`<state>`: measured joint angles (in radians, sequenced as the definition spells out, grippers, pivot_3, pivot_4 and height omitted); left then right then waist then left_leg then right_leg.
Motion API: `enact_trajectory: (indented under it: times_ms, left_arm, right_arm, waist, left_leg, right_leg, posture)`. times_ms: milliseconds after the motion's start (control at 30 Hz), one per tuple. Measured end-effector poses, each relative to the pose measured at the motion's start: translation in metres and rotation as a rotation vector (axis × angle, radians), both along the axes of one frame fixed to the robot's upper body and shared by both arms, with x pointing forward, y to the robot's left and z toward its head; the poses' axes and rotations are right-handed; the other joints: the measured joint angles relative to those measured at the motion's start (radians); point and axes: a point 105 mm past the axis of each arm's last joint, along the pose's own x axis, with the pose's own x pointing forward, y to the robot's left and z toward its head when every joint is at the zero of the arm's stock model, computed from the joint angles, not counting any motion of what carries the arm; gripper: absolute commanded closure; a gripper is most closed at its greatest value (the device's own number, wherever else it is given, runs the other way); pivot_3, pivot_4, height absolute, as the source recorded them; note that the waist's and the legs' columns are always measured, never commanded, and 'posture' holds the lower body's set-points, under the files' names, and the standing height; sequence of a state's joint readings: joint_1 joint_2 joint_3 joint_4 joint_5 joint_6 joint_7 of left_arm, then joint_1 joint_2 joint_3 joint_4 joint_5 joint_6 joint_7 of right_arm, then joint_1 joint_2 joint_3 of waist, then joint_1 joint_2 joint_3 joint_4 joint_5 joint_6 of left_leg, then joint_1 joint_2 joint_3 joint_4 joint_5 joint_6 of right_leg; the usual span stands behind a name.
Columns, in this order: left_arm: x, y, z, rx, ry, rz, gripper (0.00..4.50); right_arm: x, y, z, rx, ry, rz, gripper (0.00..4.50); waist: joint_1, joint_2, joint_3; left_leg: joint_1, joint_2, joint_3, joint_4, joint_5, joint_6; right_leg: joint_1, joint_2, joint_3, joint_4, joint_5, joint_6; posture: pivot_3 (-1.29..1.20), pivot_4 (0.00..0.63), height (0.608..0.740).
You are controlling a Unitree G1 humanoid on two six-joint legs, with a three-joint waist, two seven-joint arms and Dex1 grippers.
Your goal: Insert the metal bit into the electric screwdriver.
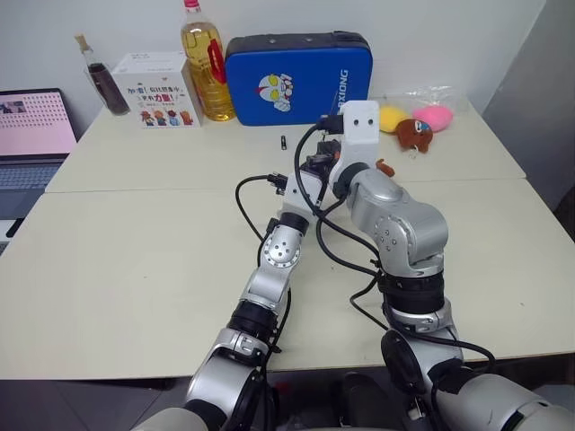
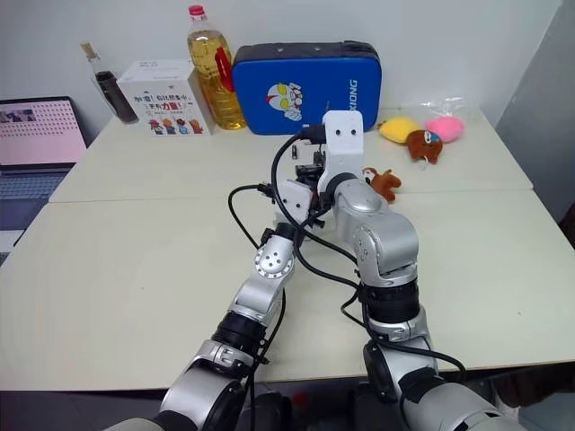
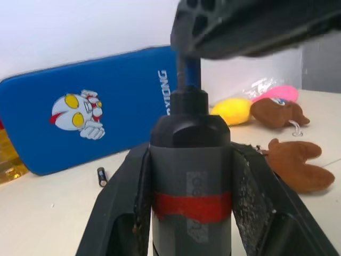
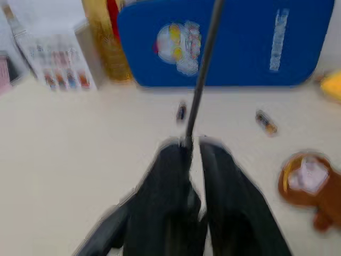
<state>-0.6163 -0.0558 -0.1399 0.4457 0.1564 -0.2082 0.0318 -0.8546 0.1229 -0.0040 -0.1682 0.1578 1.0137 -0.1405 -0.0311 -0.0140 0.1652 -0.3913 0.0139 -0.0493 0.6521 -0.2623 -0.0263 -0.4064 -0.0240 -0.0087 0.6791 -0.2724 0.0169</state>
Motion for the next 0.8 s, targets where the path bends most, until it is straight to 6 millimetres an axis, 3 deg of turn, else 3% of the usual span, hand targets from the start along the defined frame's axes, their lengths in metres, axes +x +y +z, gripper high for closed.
enact_trajectory:
  times_ms: [367, 533, 700, 800]
  left_arm:
    - [0.0, 0.0, 0.0, 0.0, 0.0, 0.0, 2.84]
    - [0.0, 0.0, 0.001, -0.001, 0.001, -0.002, 2.84]
    - [0.002, 0.0, 0.003, 0.01, 0.005, -0.046, 2.84]
    - [0.006, 0.01, 0.005, -0.004, 0.017, -0.046, 2.84]
  right_arm:
    - [0.0, 0.0, 0.0, -0.001, 0.002, 0.002, 3.33]
    - [0.003, 0.0, -0.004, 0.087, 0.039, 0.056, 3.33]
    - [0.005, -0.017, 0.004, 0.129, 0.081, 0.154, 3.33]
    - [0.005, -0.044, 0.022, 0.155, 0.051, 0.139, 3.33]
  waist:
    - [0.0, 0.0, 0.0]
    - [0.0, 0.0, 0.0]
    - [0.002, 0.0, 0.001]
    - [0.002, 0.0, 0.001]
  left_leg:
    - [0.002, 0.0, 0.0, -0.004, 0.0, 0.0]
    - [0.001, 0.0, 0.0, -0.004, 0.0, 0.0]
    - [-0.001, -0.001, 0.0, -0.004, 0.0, 0.0]
    - [-0.002, 0.0, -0.001, -0.005, 0.0, 0.0]
  right_leg:
    - [0.0, 0.0, 0.0, 0.0, 0.0, 0.0]
    - [0.0, 0.0, 0.0, -0.001, 0.0, 0.0]
    - [-0.001, 0.0, -0.001, -0.001, 0.0, 0.0]
    - [-0.002, 0.0, -0.001, -0.002, 0.0, 0.0]
  posture:
    - [0.0, 0.15, 0.74]
    - [0.0, 0.15, 0.74]
    - [0.0, 0.15, 0.74]
    - [0.0, 0.15, 0.74]
